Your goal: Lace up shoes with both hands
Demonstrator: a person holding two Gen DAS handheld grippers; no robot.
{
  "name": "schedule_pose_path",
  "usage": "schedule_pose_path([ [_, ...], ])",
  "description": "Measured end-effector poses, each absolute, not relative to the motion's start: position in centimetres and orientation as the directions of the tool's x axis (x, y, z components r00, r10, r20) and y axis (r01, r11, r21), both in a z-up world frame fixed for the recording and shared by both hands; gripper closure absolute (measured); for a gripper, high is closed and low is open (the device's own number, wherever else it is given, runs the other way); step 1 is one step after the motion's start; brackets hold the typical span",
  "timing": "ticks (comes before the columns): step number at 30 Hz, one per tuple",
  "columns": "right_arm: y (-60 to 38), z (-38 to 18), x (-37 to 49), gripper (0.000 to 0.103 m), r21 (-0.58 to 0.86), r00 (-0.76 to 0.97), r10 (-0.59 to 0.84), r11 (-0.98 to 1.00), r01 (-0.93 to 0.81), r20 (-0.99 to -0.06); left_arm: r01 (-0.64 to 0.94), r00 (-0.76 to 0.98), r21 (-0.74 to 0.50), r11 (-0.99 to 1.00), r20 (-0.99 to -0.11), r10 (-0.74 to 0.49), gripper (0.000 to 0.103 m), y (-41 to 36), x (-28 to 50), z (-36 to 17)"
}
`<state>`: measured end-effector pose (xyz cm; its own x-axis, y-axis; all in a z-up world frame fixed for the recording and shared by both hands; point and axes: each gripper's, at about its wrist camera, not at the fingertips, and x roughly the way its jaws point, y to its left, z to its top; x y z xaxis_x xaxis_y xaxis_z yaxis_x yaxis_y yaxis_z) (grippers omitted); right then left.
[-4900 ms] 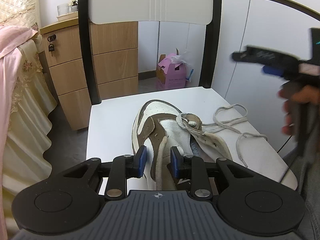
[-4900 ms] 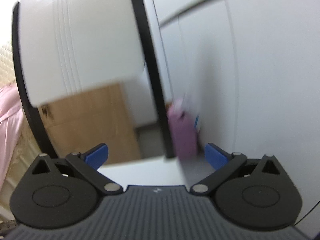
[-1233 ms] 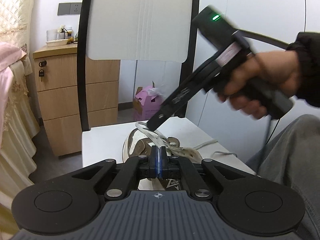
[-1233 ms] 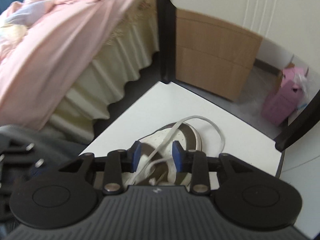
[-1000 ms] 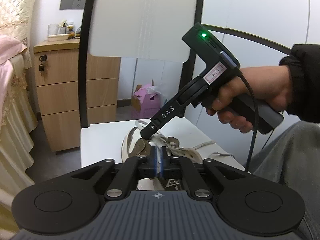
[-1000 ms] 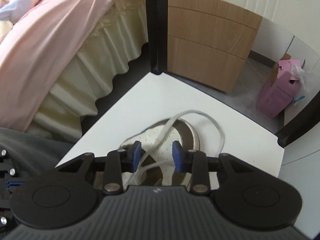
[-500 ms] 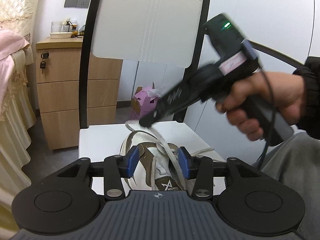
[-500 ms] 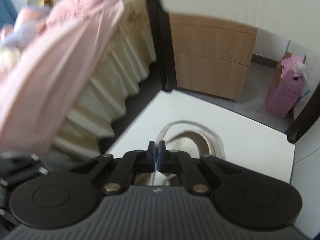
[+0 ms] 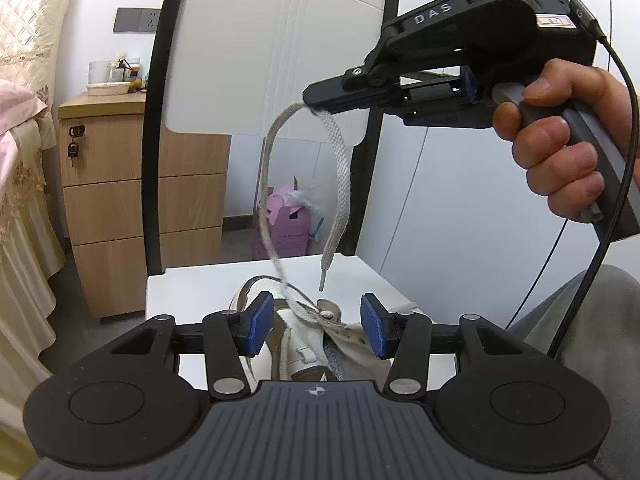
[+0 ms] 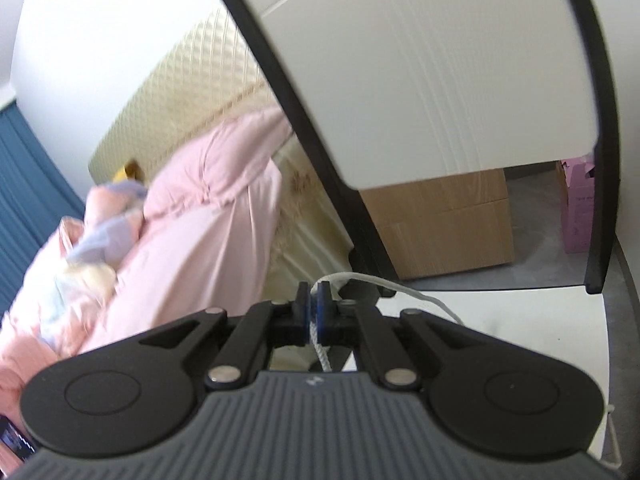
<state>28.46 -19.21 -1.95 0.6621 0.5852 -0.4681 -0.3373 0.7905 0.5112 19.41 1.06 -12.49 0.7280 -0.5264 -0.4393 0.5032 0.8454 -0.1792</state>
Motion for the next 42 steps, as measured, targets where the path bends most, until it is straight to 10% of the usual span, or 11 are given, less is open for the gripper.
schedule_pose_path([
  [12, -20.9, -1.9, 27.5, 0.1, 0.721, 0.64, 0.678, 0.639, -0.269, -0.362, 0.503, 0.766, -0.138, 0.853, -0.385, -0.514, 0.053, -0.4, 19.4, -12.2],
  [18, -21.2, -1.4, 26.9, 0.1, 0.748, 0.629, 0.696, 0.61, -0.263, -0.346, 0.515, 0.75, -0.14, 0.845, -0.404, -0.524, 0.1, -0.2, 19.7, -12.5],
  [25, -22.8, -1.8, 26.3, 0.098, 0.711, 0.636, 0.655, 0.665, -0.229, -0.408, 0.551, 0.735, -0.129, 0.824, -0.394, -0.553, 0.1, 0.2, 19.3, -12.4],
  [32, -23.2, -1.4, 25.0, 0.068, 0.387, 0.649, 0.464, 0.882, -0.27, -0.603, 0.568, 0.737, -0.051, 0.822, -0.414, -0.534, 0.1, -0.3, 18.8, -12.7],
  [42, -16.7, -1.7, 22.6, 0.068, -0.273, 0.617, 0.256, 0.726, -0.631, -0.744, 0.608, 0.723, 0.024, 0.793, -0.43, -0.541, 0.1, -1.1, 18.1, -13.1],
])
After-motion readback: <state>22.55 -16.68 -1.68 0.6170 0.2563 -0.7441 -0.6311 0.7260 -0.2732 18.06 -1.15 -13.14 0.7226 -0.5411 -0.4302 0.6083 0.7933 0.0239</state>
